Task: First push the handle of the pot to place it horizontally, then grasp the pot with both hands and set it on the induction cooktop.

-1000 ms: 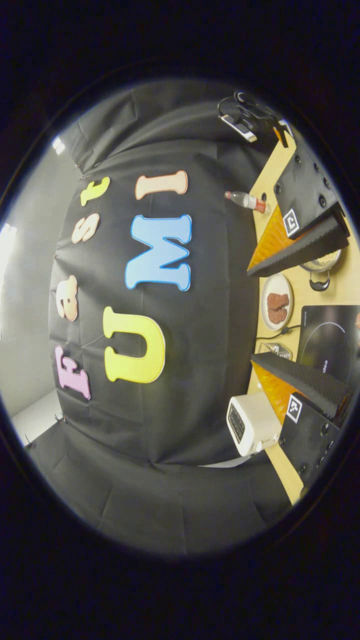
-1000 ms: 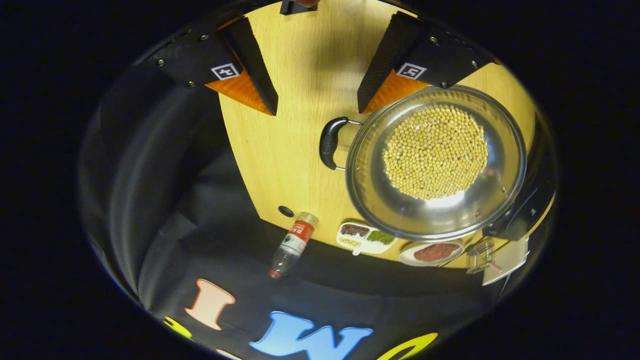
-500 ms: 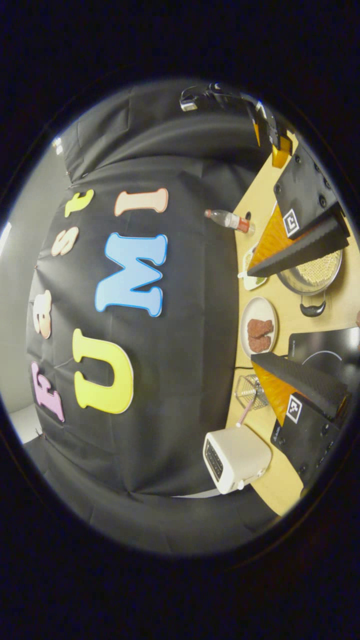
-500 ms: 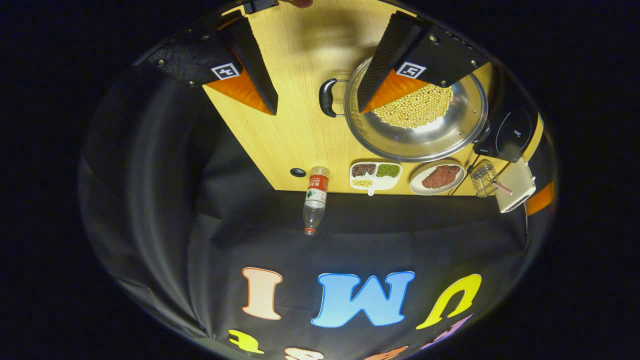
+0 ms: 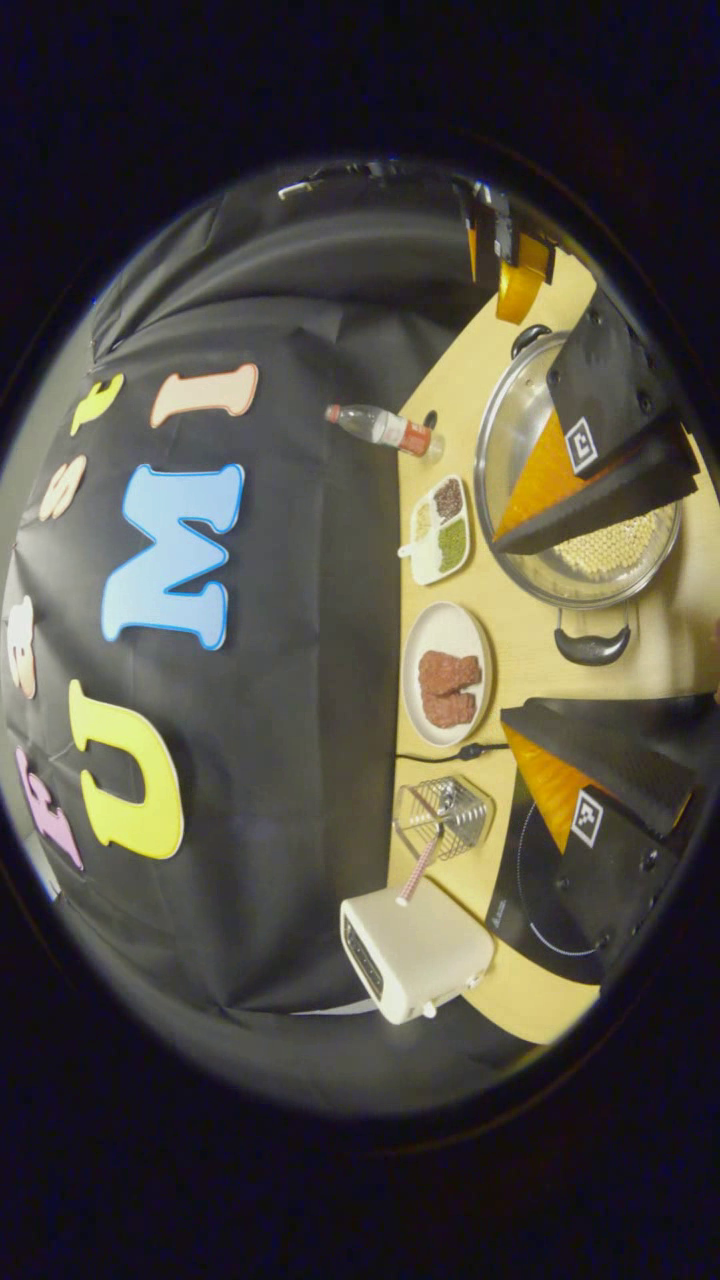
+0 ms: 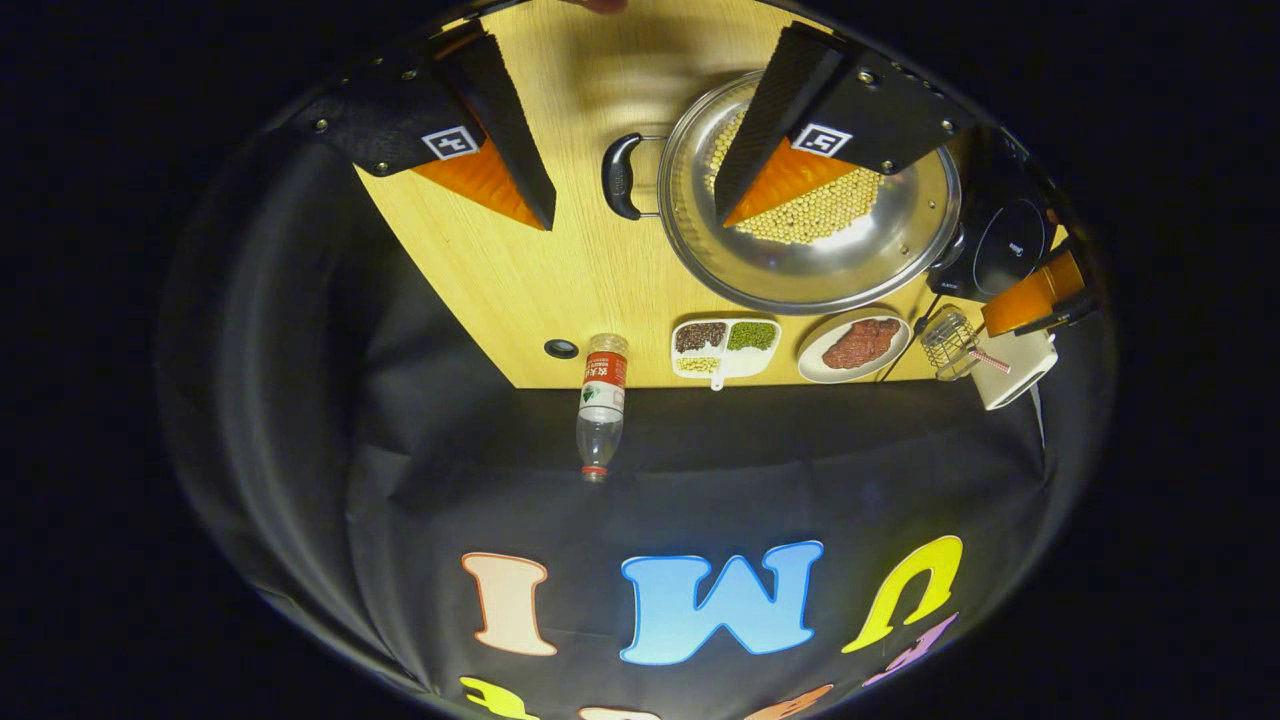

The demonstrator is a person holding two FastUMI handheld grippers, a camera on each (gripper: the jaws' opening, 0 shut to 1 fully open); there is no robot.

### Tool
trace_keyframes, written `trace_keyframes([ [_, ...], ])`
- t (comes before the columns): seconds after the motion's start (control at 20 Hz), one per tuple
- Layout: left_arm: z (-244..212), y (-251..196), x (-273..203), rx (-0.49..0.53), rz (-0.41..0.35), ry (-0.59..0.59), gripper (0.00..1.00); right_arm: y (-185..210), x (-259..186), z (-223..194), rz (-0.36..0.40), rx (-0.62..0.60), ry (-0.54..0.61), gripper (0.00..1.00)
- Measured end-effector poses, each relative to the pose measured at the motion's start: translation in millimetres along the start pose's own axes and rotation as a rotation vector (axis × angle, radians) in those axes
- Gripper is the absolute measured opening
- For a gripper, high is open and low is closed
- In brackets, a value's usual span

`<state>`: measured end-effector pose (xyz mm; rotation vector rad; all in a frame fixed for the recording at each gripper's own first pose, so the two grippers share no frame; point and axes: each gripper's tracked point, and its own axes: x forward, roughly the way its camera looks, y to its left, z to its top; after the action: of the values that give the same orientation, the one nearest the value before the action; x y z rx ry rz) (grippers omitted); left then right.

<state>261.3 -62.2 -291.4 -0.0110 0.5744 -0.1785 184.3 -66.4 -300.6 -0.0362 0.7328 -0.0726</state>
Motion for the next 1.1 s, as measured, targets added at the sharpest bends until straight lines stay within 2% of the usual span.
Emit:
trace_keyframes([
  [0.45,-62,-6,33,0.039,-0.018,0.193,0.98,3,28,-12,0.025,0.009,0.063,0.98],
  [0.5,-64,-6,35,0.039,-0.02,0.201,0.94,4,30,-12,0.028,0.007,0.068,0.98],
  [0.65,-74,-7,43,0.042,-0.025,0.233,0.94,6,37,-17,0.031,0.004,0.084,0.98],
  [0.7,-79,-7,46,0.044,-0.025,0.252,0.98,6,38,-18,0.032,0.004,0.091,0.98],
  [0.75,-84,-8,49,0.046,-0.026,0.274,0.94,6,41,-21,0.032,0.005,0.101,0.98],
  [0.8,-89,-9,52,0.047,-0.027,0.291,0.98,6,44,-24,0.029,0.006,0.112,0.98],
  [0.85,-94,-10,54,0.048,-0.029,0.307,0.94,5,47,-27,0.025,0.008,0.125,0.98],
  [0.95,-101,-11,57,0.045,-0.032,0.33,1.0,4,53,-32,0.019,0.016,0.149,0.98],
  [1.1,-112,-13,61,0.032,-0.031,0.363,0.98,1,61,-41,0.02,0.028,0.186,0.98],
])
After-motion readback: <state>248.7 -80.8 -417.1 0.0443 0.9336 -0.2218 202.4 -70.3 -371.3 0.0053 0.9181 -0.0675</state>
